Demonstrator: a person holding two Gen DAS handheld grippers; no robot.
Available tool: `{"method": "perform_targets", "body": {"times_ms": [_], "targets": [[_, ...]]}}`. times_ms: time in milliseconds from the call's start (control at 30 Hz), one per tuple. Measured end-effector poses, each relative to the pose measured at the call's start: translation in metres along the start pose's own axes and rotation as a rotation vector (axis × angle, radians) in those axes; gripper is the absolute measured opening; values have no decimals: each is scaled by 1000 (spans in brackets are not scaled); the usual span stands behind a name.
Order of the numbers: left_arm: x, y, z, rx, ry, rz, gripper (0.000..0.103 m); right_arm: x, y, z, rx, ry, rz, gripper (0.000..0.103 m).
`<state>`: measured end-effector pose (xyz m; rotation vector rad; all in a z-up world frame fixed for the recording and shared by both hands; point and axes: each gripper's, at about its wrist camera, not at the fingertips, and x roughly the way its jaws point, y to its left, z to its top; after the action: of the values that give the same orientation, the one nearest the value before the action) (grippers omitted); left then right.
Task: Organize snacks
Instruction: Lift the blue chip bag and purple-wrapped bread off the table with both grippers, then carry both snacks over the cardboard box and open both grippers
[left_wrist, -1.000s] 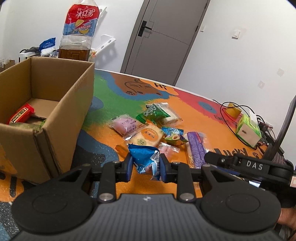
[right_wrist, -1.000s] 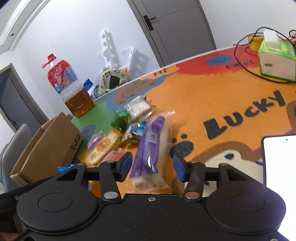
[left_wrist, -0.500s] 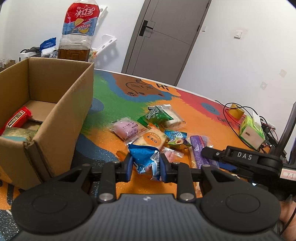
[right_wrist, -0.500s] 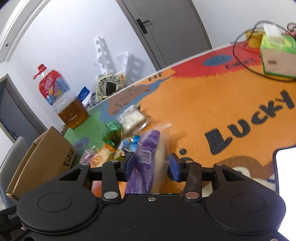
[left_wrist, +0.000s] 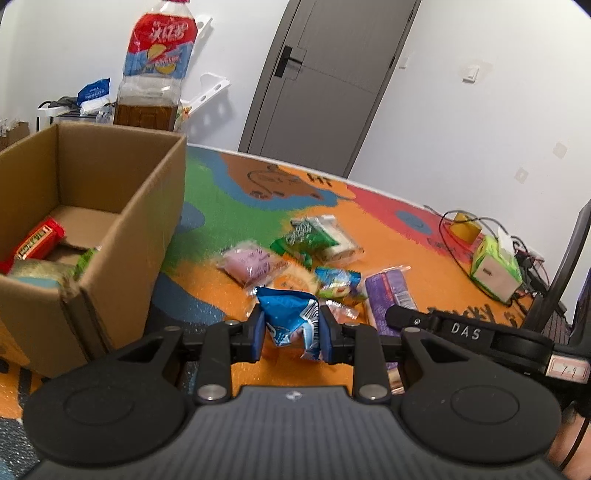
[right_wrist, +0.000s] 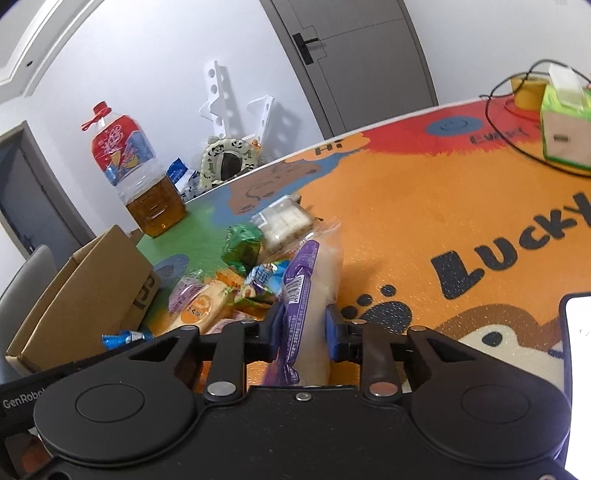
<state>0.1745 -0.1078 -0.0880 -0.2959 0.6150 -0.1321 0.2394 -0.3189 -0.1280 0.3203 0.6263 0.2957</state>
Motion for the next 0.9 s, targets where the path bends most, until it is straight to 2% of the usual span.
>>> {"method": "perform_targets", "body": {"times_ms": [467,900], "targets": [[-43,7,21,-1,-110,-1,28,-25,47,10,-102,-70,27,24],[-77,32,35,-33,-189,33,28,-40,92,15,-187,-114,80,24]]}}
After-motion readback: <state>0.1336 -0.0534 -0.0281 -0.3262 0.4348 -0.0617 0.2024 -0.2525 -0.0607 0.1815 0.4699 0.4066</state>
